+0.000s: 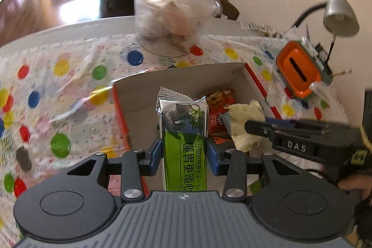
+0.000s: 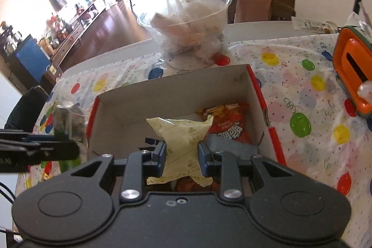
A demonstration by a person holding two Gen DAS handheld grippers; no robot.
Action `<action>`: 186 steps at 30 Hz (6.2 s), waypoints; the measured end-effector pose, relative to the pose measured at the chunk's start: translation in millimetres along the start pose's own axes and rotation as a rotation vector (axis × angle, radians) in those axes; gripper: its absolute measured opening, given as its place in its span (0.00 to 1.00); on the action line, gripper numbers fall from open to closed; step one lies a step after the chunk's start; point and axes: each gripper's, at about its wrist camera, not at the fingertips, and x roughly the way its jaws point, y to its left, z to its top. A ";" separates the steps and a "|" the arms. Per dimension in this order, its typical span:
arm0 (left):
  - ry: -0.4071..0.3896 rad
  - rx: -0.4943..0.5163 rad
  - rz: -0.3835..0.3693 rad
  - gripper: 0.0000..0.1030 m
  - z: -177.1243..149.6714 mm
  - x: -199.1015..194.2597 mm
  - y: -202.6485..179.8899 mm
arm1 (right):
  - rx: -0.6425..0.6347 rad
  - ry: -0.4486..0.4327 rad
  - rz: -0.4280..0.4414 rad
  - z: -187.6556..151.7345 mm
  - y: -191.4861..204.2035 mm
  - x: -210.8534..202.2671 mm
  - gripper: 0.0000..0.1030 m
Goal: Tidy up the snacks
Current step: 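Carry both held snacks over the open red box, then open both tools to drop the snacks into the box, then move both tools back toward the yellow candy and remaining items, then grasp the teal candy with left tool while right tool grasps dark round chocolate, then lift and carry both held candies over the open red box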
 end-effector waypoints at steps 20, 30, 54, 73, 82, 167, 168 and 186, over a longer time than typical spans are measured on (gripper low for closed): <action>0.188 0.022 0.108 0.39 17.5 93.3 -19.0 | -0.124 0.158 0.001 35.2 -13.1 77.6 0.27; 0.214 0.003 0.135 0.39 14.9 104.4 -13.9 | -0.141 0.185 -0.002 37.9 -10.2 85.1 0.27; 0.041 0.008 0.049 0.45 -0.6 35.5 -8.9 | -0.120 0.108 0.092 16.2 -0.2 18.0 0.29; -0.100 0.054 0.035 0.59 -37.2 -39.4 23.7 | -0.144 0.036 0.151 -19.0 54.1 -30.3 0.33; -0.143 0.011 0.072 0.72 -70.6 -76.2 74.0 | -0.168 0.012 0.161 -37.7 100.3 -30.7 0.76; 0.038 -0.122 0.174 0.12 -179.5 -23.3 283.0 | -0.711 0.159 0.227 -127.0 284.6 133.9 0.22; 0.038 -0.128 0.172 0.12 -180.0 -24.6 283.2 | -0.701 0.156 0.232 -126.9 283.1 131.7 0.22; 0.022 -0.163 0.170 0.12 -182.1 -35.8 281.5 | -0.848 0.170 0.244 -133.0 293.9 136.7 0.35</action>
